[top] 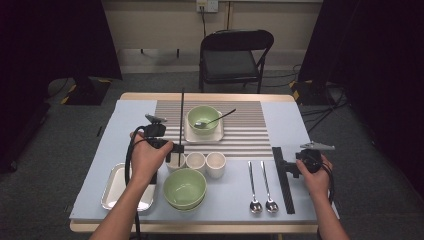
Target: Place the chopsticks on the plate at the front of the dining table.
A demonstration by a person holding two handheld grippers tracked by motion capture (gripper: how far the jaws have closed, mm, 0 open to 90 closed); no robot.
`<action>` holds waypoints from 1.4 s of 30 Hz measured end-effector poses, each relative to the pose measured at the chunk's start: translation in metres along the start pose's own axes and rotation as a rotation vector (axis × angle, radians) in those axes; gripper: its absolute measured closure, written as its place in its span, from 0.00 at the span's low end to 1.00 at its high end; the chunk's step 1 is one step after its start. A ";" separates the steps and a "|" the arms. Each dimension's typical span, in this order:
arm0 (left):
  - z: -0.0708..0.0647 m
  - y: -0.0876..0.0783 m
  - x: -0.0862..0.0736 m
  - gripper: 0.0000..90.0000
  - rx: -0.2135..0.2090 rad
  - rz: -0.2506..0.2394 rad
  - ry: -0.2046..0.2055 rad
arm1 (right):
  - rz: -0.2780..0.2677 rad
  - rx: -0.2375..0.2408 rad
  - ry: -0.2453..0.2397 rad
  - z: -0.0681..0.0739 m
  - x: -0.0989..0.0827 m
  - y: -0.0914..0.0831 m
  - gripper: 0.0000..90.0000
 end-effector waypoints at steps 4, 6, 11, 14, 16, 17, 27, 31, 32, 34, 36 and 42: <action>0.000 0.000 0.000 0.96 0.001 -0.002 -0.002 | 0.002 -0.008 -0.004 -0.003 -0.002 0.000 0.18; 0.000 0.000 0.000 0.96 0.001 -0.005 -0.003 | 0.003 -0.010 0.001 -0.004 -0.004 0.000 0.18; 0.000 -0.001 0.000 0.96 -0.003 -0.001 -0.002 | 0.007 -0.012 0.002 -0.006 -0.006 0.000 0.18; 0.002 -0.001 0.001 0.96 0.006 0.001 -0.001 | 0.009 -0.012 -0.003 -0.007 -0.006 -0.001 0.18; 0.004 -0.003 0.001 0.96 0.009 0.001 0.002 | 0.012 -0.021 -0.012 -0.008 -0.007 -0.002 0.18; 0.005 -0.003 0.001 0.96 0.012 0.001 -0.005 | 0.013 -0.024 -0.018 -0.009 -0.007 -0.002 0.18; 0.008 -0.004 0.002 0.96 0.017 0.000 -0.004 | 0.009 -0.028 -0.020 -0.010 -0.007 -0.004 0.18; 0.008 -0.004 0.002 0.96 0.020 -0.001 -0.009 | 0.012 -0.030 -0.022 -0.012 -0.008 -0.005 0.18; 0.008 -0.004 0.002 0.96 0.019 0.002 -0.007 | 0.012 -0.032 -0.018 -0.012 -0.008 -0.005 0.18; 0.008 -0.004 0.002 0.96 0.020 0.002 -0.006 | 0.015 -0.035 -0.022 -0.013 -0.008 -0.005 0.18; 0.009 -0.004 0.003 0.96 0.024 0.002 -0.006 | 0.013 -0.036 -0.020 -0.014 -0.009 -0.006 0.18; 0.009 -0.003 0.004 0.96 0.023 0.004 -0.007 | 0.021 -0.050 -0.021 -0.018 -0.011 -0.010 0.18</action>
Point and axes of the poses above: each handheld gripper's, and its own axes: y roughly forward along the jaws, x roughly out of its top, z roughly to its left, the point moved 3 cm from there along y, roughly forward along the jaws, and after that the axes turned 2 degrees about x, right-handed, at the moved point
